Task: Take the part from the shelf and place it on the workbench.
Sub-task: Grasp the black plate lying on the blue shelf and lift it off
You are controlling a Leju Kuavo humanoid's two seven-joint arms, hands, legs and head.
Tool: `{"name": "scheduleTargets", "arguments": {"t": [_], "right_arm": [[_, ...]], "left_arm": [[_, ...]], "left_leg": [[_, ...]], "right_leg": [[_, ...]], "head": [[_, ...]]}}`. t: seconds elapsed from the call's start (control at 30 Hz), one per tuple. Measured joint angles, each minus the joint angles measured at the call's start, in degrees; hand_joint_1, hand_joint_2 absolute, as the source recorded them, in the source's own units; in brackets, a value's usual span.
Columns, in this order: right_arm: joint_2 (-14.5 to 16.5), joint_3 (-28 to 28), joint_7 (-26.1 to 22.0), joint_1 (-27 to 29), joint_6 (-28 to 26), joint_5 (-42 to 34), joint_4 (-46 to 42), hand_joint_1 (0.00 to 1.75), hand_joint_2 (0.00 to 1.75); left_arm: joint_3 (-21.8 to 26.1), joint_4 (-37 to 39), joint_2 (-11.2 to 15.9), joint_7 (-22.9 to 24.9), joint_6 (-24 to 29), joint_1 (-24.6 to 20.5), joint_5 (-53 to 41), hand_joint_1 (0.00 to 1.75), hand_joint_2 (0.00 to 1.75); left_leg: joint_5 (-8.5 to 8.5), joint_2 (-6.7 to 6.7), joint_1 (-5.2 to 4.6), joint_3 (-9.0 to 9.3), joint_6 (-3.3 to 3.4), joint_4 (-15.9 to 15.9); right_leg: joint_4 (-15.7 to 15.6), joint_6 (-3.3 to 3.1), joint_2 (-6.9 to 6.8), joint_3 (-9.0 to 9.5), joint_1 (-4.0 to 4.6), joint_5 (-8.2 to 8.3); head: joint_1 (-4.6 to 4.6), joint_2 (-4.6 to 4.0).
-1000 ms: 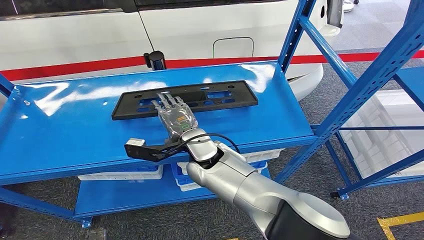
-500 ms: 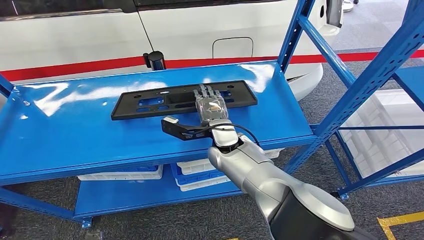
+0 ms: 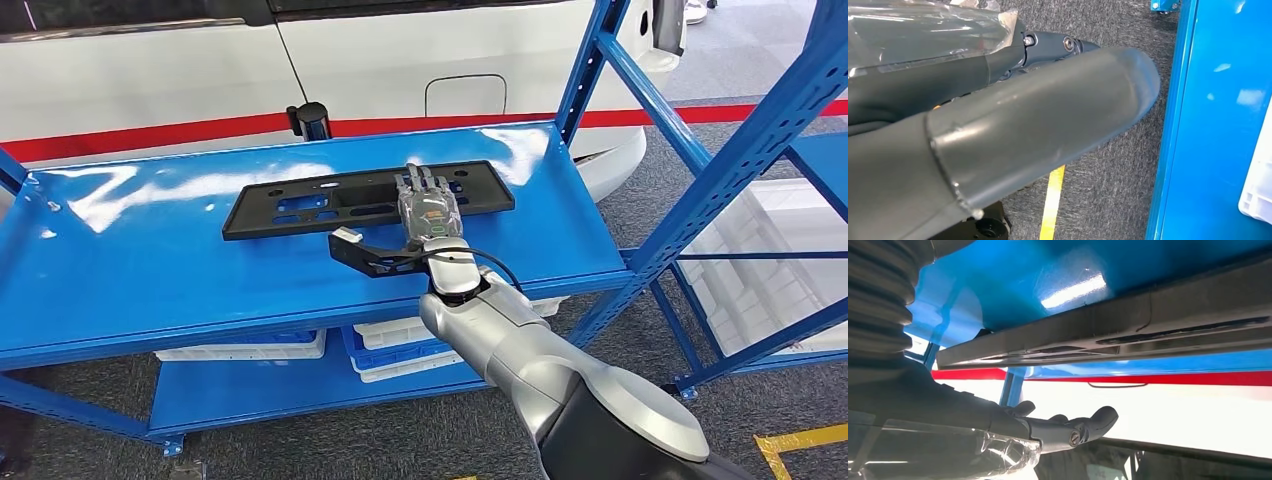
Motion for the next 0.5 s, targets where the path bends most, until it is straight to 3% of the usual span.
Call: {"name": "scheduleTargets", "arguments": {"t": [0.03,0.07,0.5], "right_arm": [[0.01,0.02,0.21,0.03,0.06,0.15,0.0,1.62,1.75],[0.01,0.05,0.41,0.06,0.11,0.26,0.0,1.72,1.75],[-0.17,-0.5,1.7,0.24,-3.16,-0.24,0.64,1.75,1.75]], "left_arm": [[0.01,0.01,-0.05,-0.03,0.09,0.0,-0.02,0.0,0.0],[0.02,0.01,-0.09,-0.08,0.25,0.01,-0.05,0.0,0.0],[0.08,0.02,-0.06,-0.26,1.31,0.07,-1.23,0.0,0.0]], "left_leg": [[0.0,0.0,0.0,0.0,0.0,0.0],[0.0,0.0,0.0,0.0,0.0,0.0],[0.0,0.0,0.0,0.04,0.0,0.0]], "right_leg": [[0.0,0.0,0.0,0.0,0.0,0.0],[0.0,0.0,0.0,0.0,0.0,0.0],[0.0,0.0,-0.01,0.0,0.0,0.0]], "head": [[0.0,0.0],[0.0,0.0],[-0.01,0.0]]}}
